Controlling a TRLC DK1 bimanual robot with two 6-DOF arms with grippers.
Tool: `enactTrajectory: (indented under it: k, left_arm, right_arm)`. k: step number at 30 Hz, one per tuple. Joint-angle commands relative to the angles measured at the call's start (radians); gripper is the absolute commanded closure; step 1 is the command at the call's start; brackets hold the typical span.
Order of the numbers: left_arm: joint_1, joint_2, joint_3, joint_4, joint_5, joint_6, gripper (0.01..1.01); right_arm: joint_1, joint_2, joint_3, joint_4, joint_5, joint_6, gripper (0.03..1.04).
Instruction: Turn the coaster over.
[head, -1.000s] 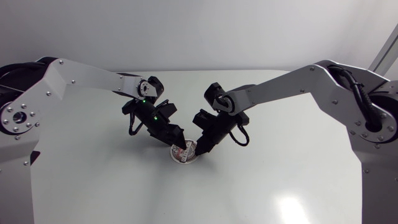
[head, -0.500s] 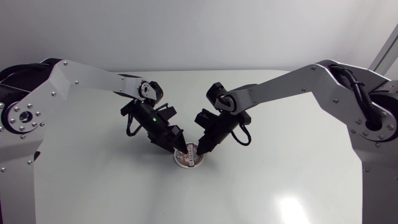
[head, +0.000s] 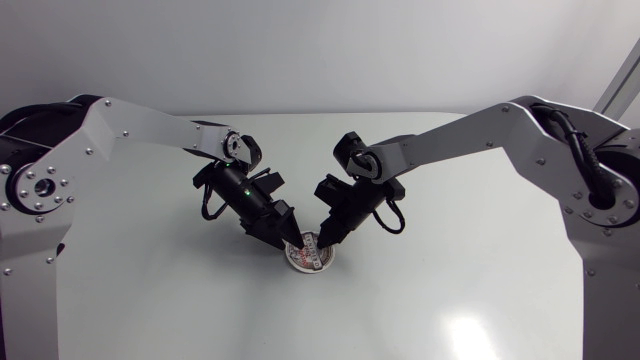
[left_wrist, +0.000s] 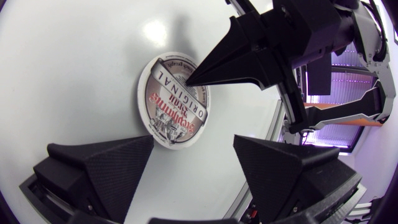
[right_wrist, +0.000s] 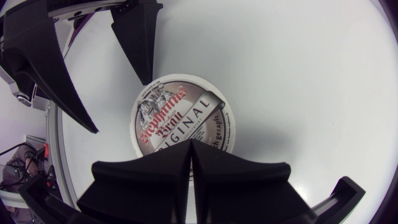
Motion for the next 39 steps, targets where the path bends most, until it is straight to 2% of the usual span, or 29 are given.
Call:
enactTrajectory:
  k: [1, 6, 12, 20, 31, 39]
  left_arm:
    - [-0.026, 0.027, 0.040, -0.001, 0.053, 0.022, 0.138]
    - [-0.025, 0.042, 0.048, 0.005, 0.053, 0.018, 0.179]
    - [-0.020, 0.051, 0.049, 0.023, 0.027, 0.007, 0.179]
    - [0.012, 0.039, 0.048, 0.030, 0.021, 0.010, 0.179]
    - [0.017, 0.016, 0.023, 0.039, -0.004, 0.010, 0.179]
    - [0.020, -0.005, -0.011, 0.042, -0.024, 0.007, 0.179]
  right_arm:
    - [0.007, 0.061, -0.060, -0.007, 0.020, -0.017, 1.02]
    - [0.007, 0.058, -0.070, -0.004, 0.015, -0.017, 1.02]
    - [0.014, 0.040, -0.081, -0.001, 0.011, -0.017, 1.02]
    - [-0.003, -0.071, -0.113, -0.007, 0.006, -0.020, 1.02]
    - [-0.020, -0.201, -0.176, -0.019, -0.002, -0.029, 1.02]
    - [-0.036, -0.184, -0.236, -0.010, -0.002, -0.069, 1.02]
